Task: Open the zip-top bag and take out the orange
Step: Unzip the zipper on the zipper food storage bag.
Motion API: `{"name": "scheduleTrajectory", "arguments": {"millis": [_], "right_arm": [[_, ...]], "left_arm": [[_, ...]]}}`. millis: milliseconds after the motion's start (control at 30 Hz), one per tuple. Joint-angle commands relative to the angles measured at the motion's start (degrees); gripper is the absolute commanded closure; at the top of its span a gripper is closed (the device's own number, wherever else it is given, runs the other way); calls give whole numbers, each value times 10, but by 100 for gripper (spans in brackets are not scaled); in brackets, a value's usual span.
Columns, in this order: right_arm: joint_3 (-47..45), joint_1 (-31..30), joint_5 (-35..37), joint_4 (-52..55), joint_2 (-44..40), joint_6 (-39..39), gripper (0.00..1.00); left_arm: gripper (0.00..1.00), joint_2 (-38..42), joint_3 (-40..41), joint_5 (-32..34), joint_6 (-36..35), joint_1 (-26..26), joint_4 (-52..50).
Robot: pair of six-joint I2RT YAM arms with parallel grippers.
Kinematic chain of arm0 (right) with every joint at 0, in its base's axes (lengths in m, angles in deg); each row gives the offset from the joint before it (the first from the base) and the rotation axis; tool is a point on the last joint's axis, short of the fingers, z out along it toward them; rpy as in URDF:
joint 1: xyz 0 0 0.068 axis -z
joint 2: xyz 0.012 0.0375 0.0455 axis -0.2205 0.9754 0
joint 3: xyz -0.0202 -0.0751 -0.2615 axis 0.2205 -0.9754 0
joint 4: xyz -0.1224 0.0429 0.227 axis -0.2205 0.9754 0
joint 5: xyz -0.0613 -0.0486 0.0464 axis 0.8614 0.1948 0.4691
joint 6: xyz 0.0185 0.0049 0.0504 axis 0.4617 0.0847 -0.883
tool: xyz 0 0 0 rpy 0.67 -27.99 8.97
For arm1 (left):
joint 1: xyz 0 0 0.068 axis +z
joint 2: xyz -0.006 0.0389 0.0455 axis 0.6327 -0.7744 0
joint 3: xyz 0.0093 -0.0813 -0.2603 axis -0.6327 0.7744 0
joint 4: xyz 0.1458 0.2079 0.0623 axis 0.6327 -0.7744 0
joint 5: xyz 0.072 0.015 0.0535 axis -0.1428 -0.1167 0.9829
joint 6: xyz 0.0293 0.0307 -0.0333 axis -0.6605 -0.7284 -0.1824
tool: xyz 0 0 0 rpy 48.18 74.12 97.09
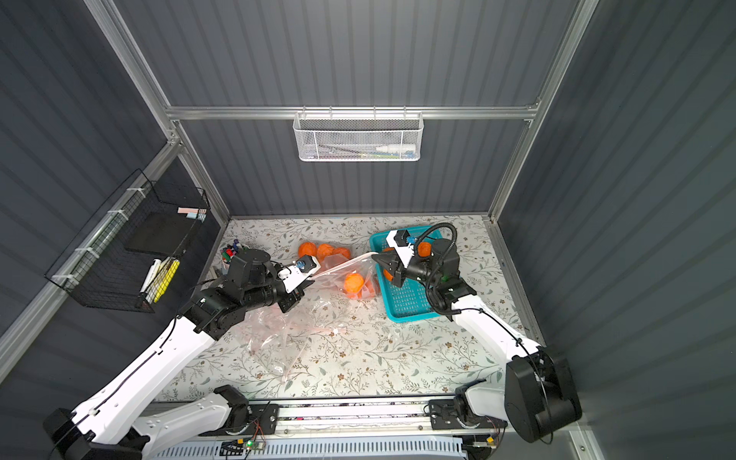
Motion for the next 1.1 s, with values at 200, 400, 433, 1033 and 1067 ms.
{"name": "scheduleTrajectory", "arguments": {"millis": [200,400,433,1033,1067], "right_arm": [[-2,32,53,-16,-8,3,100],[-2,33,52,-12,-8,4,100],[-2,33,51,-13,-8,4,100],[5,33,6,-11,5,3,100],[6,32,-7,-13,7,4,100]], "left_arm": [[96,44,-15,50,10,10,-98],[95,55,-14,58,10,10,-110],[95,55,-17,57,10,10,-112],[89,68,-8,50,8,10,-106],[83,65,-10,44,8,10,-100]]}}
